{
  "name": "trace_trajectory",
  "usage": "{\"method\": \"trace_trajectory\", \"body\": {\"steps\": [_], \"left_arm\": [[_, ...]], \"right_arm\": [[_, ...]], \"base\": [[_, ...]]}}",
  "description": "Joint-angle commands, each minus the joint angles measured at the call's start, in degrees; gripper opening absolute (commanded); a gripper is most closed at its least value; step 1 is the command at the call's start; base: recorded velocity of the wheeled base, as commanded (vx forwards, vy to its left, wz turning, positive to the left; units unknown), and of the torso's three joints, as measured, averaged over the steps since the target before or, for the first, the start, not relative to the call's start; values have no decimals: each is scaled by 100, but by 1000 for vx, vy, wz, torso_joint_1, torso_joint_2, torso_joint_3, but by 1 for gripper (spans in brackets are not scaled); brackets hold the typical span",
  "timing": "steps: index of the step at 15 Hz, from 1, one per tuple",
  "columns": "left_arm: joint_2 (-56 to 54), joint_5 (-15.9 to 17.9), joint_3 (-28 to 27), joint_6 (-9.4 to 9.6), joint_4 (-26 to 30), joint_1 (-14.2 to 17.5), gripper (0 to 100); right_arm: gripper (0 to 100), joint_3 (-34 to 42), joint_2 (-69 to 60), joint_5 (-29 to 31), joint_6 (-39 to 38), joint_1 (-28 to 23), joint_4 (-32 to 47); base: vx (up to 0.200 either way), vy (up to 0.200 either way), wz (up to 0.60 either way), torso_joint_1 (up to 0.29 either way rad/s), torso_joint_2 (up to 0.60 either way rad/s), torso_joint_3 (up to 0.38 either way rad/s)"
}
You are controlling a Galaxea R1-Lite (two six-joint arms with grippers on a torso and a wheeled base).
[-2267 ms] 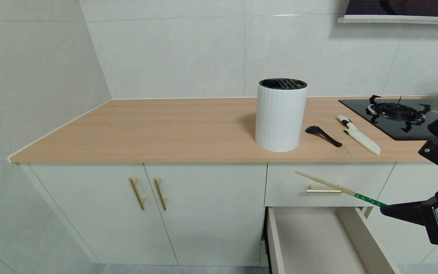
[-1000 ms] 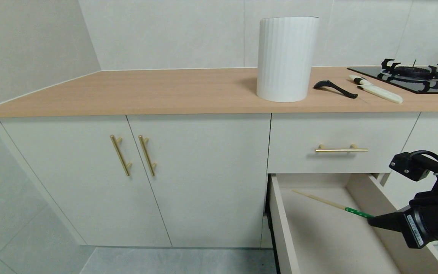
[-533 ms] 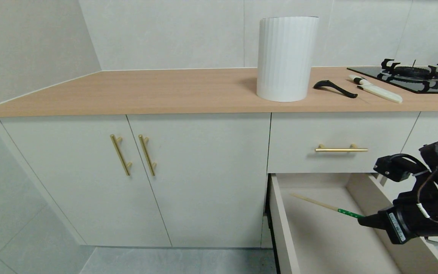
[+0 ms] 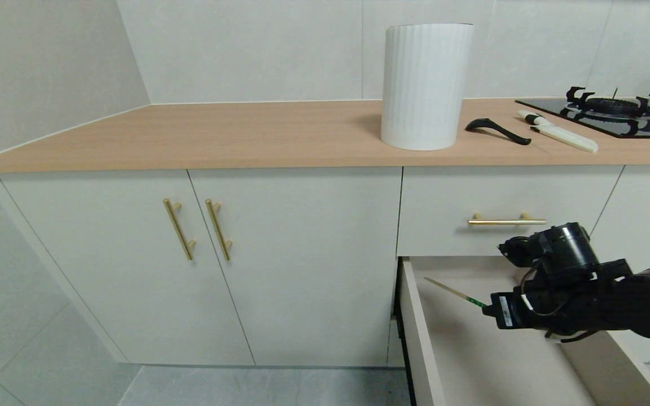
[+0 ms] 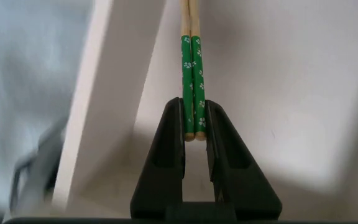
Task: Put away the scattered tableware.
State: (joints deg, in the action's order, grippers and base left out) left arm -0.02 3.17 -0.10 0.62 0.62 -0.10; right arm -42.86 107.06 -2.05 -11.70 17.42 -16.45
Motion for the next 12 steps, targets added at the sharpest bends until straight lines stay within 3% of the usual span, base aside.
{"method": "trace_trajectory", "body": {"steps": [1,12], "left_arm": [[2,-1,1,-1,-1,1,100],[2,-1,1,-1,-1,1,100]], "right_arm": [[0,67,1221,504,-377,112,-904],[0,50,2557,627,-289,359,-1098]], "base": [[0,0,0,0,0,0],[0,0,0,0,0,0]]}}
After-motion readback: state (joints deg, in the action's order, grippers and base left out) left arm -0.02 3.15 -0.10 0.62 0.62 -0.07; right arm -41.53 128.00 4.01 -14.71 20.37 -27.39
